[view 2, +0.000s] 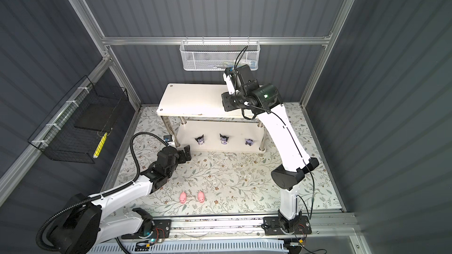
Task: Place and organize the plastic toys onto the shelf
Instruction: 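Lift the pink pig with the right gripper and carry it over the top shelf, then lower the pig beside the other pigs on the top shelf and open the right gripper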
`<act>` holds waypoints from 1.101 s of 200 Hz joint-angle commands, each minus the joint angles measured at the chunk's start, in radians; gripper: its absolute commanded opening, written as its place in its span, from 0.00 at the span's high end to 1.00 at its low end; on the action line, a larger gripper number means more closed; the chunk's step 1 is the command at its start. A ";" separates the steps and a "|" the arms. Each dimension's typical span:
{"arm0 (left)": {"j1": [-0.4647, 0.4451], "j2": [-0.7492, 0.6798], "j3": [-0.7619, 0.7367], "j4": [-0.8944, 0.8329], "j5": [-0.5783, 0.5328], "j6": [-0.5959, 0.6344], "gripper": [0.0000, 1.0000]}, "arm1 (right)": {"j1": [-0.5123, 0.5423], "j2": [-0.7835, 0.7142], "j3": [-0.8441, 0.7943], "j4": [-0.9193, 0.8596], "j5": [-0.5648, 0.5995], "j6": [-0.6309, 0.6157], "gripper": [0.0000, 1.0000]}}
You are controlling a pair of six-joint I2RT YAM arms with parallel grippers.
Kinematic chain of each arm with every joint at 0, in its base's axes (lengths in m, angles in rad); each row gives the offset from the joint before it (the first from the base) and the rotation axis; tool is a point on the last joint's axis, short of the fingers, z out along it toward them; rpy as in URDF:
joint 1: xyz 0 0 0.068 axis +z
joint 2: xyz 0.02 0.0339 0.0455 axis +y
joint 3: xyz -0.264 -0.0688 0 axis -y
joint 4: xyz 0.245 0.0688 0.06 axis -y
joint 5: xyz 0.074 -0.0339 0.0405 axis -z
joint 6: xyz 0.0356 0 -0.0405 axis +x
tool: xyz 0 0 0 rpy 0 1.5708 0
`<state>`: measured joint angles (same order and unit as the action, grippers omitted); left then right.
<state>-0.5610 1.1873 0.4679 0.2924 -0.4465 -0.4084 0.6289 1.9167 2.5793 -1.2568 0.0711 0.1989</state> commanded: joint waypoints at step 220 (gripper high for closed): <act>0.007 0.044 -0.005 0.048 0.015 -0.016 0.01 | -0.009 0.049 0.028 0.006 -0.003 0.008 0.49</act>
<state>-0.5610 1.2217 0.4679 0.3363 -0.4400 -0.4129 0.6205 1.9869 2.5946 -1.2507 0.0746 0.1986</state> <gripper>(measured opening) 0.995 0.510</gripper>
